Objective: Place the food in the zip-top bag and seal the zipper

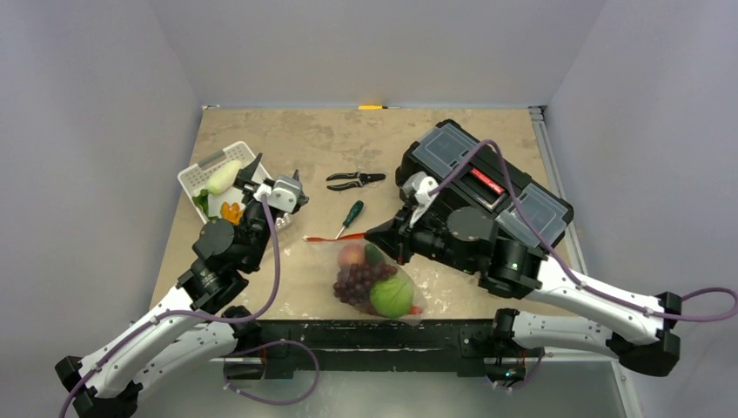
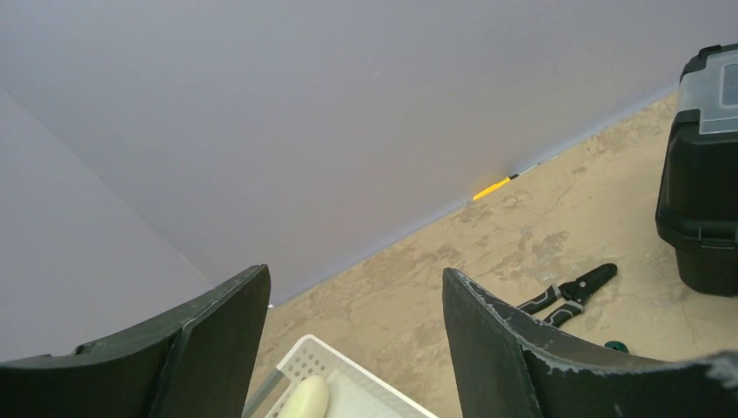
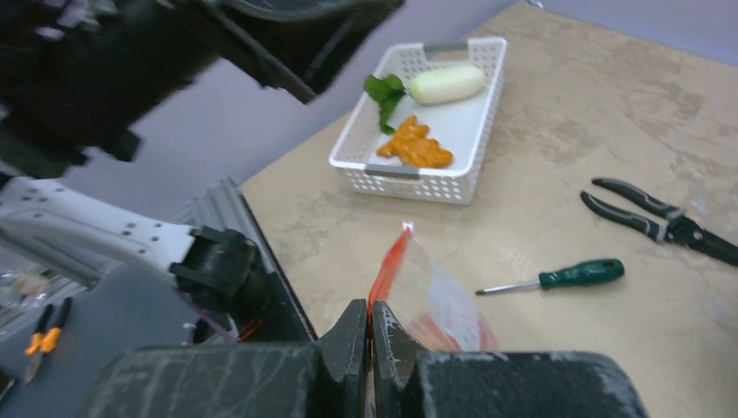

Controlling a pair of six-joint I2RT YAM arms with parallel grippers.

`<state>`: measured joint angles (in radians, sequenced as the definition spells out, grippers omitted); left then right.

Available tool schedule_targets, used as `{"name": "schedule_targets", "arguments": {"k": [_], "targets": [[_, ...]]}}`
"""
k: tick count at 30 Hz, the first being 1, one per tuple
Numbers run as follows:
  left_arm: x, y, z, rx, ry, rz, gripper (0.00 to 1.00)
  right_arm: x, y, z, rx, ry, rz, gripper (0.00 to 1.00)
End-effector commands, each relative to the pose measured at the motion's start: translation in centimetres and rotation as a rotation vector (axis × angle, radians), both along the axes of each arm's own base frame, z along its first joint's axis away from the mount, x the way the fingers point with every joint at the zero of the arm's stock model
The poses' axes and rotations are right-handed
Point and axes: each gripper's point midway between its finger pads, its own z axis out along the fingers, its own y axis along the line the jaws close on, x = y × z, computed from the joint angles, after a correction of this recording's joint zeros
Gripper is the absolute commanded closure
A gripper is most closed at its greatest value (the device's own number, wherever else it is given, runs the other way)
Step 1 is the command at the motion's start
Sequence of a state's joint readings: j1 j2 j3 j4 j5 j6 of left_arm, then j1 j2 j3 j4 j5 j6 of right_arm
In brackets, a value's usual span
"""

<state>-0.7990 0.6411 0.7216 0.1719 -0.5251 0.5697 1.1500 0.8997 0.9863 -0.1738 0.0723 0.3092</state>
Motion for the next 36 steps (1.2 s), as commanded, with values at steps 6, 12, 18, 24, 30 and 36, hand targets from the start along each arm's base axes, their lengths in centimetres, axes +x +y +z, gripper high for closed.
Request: {"name": "schedule_targets", "arguments": {"k": [6, 12, 18, 24, 30, 36], "targets": [[0.1, 0.1, 0.5, -0.018, -0.027, 0.010, 0.28, 11.0, 0.5, -8.7, -0.234, 0.157, -0.374, 1.00], [0.2, -0.3, 0.3, -0.008, -0.018, -0.002, 0.28, 15.1, -1.8, -13.6, -0.473, 0.125, -0.579, 1.00], [0.2, -0.3, 0.4, -0.004, -0.021, -0.008, 0.28, 15.1, -1.3, -17.0, -0.548, 0.139, -0.550, 1.00], [0.5, -0.7, 0.0, -0.001, -0.005, -0.012, 0.28, 13.8, -1.3, -19.8, -0.587, 0.203, -0.502, 1.00], [0.5, -1.1, -0.3, -0.009, 0.009, -0.031, 0.28, 13.9, -1.7, -15.7, -0.520, 0.171, -0.526, 0.64], [0.3, -1.1, -0.2, -0.031, 0.010, -0.037, 0.28, 13.2, -2.5, -9.7, -0.403, 0.120, -0.514, 0.28]]}}
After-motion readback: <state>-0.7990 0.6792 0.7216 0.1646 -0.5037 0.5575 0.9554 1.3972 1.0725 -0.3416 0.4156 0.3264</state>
